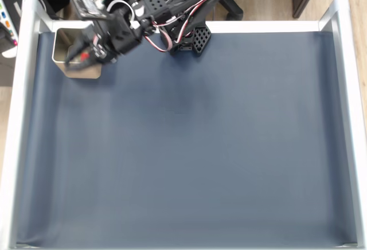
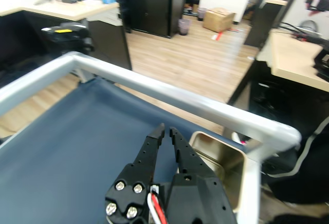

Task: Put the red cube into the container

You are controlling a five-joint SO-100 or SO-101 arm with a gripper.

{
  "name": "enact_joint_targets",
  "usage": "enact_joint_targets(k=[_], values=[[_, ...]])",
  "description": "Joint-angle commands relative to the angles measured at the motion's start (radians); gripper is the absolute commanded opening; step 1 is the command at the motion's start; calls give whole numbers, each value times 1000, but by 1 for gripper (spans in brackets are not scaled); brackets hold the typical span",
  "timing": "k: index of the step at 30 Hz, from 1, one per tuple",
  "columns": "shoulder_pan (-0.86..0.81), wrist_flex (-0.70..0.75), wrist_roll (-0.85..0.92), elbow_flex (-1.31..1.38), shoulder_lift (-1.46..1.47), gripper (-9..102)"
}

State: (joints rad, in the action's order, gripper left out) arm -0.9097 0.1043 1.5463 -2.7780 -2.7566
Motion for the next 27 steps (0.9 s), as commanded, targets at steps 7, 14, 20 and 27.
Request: enact_joint_targets(k=[7, 14, 20, 27], values=[[548, 78, -29, -20, -216, 0], [808, 147, 6, -204, -442, 0], [859, 304, 3, -298, -580, 0], [881, 517, -66, -321, -597, 0]])
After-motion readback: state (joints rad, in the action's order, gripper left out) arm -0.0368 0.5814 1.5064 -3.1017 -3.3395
